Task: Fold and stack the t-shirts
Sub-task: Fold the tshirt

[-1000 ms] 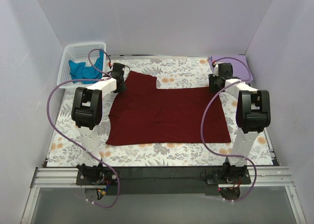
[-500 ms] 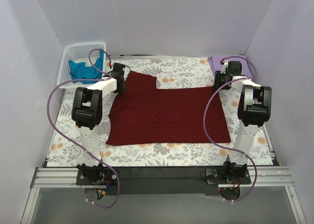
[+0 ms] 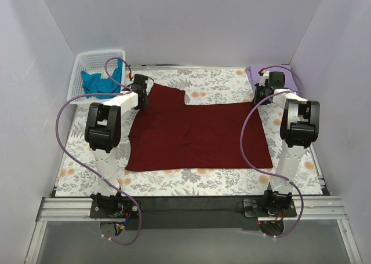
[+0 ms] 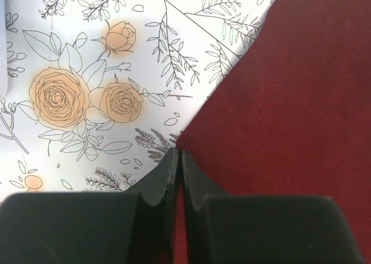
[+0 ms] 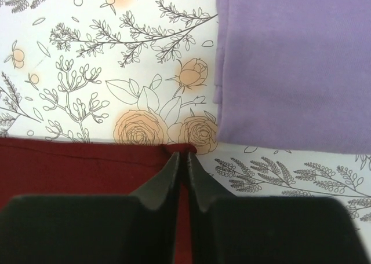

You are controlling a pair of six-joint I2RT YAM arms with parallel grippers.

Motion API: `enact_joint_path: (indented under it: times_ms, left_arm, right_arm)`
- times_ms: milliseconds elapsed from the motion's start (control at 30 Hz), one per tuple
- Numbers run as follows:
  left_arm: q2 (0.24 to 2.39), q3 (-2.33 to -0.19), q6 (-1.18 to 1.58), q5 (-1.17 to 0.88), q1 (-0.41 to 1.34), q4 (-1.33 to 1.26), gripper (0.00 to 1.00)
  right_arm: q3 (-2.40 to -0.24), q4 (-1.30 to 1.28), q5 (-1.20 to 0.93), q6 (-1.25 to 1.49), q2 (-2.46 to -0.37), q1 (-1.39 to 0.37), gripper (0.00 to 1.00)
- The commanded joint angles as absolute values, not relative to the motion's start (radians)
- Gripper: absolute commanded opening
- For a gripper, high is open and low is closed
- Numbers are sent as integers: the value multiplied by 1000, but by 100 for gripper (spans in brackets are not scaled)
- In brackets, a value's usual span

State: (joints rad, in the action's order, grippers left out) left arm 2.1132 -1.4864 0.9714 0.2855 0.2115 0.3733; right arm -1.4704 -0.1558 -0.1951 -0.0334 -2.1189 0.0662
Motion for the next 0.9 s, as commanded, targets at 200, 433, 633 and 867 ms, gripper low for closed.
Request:
enact_joint_path:
  times_ms: [200,433,633,867]
  left_arm:
    - [2056,-1463,979,255,199,446,0]
    - [1941,-1437,994,224,167,437,0]
    - [1878,-1401,997,203,164,423,0]
    - [1787,-1327,1009,201,163,419,0]
  right_arm:
    - [-1485,-199,-201,-29,-2069,69,1]
    - [-1401,-201,-184,24,-1919,90,1]
    - [-1335,-199,-187,63,-1830,106,1]
    - [-1235,-199,-178,95,-1753,112,1]
